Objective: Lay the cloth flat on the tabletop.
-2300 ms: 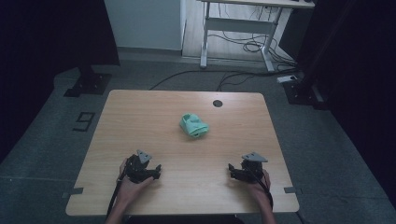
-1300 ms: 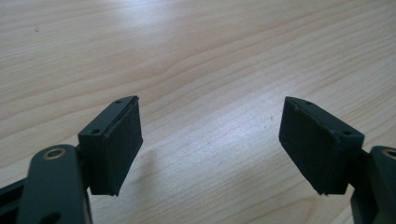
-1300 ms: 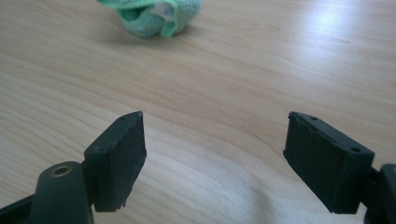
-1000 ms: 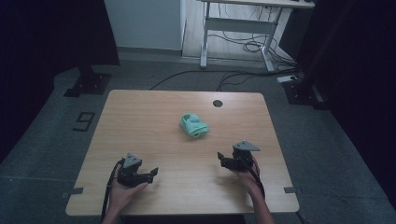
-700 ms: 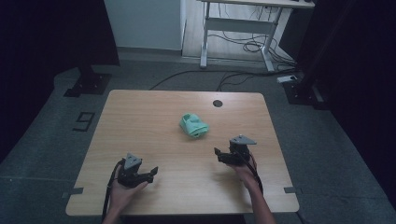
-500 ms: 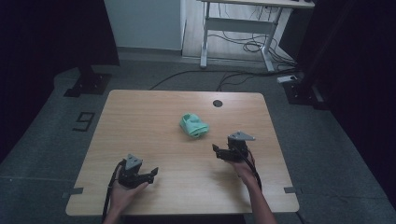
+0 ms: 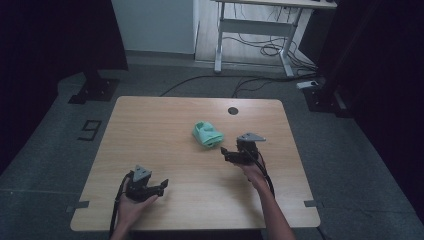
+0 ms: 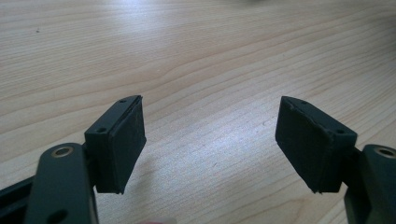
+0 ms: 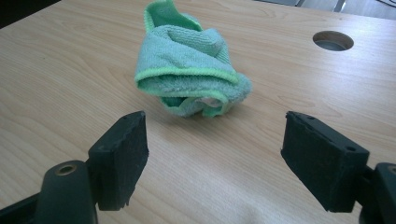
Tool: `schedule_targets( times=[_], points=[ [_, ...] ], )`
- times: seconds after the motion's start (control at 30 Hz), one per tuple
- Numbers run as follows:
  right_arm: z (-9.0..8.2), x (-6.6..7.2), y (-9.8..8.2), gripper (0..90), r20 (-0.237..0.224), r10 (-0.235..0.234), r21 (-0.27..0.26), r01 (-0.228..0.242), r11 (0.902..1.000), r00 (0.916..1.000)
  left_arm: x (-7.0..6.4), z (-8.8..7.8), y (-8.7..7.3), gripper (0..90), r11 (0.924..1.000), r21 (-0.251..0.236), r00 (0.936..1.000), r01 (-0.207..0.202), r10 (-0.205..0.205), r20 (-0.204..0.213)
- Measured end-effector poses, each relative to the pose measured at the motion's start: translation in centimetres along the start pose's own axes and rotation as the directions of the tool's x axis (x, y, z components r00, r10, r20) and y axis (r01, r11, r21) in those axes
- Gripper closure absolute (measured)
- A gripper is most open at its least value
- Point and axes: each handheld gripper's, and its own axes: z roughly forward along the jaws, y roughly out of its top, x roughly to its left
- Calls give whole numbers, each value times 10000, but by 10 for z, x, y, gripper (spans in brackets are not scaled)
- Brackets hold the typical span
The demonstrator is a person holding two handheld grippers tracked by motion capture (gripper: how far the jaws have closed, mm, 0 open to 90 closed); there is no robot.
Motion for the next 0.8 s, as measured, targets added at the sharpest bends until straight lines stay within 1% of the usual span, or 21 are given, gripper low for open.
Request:
schedule_targets(
  times=[0.1,0.2,0.23,0.37,0.47,0.57,0.67,0.8],
  points=[
    [5,2,3,227,-23,-41,103,41,9999,10000,0,-1,0,244,10000,-12,10000,65,-65,15],
    [11,2,5,230,-126,66,69,-66,10000,9999,0,0,0,245,10000,-23,10000,80,-80,55],
    [13,1,6,227,-142,107,140,-105,9998,9998,0,0,0,245,10000,-4,10000,69,-69,69],
    [21,2,8,227,-119,78,262,-75,9996,9999,-1,1,0,245,10000,36,9999,59,-60,109],
    [26,3,10,228,-78,-27,303,30,9995,10000,-1,1,0,250,10000,32,9999,81,-81,135],
    [30,3,12,229,-137,40,302,-36,9995,9999,-1,1,0,250,10000,32,9999,68,-68,144],
    [33,4,14,228,-259,120,291,-112,9995,9996,-1,0,0,251,9999,-6,9997,145,-145,212],
    [40,7,17,222,-333,88,363,-76,9993,9994,-2,0,0,251,9999,25,9996,123,-123,243]
  ],
)
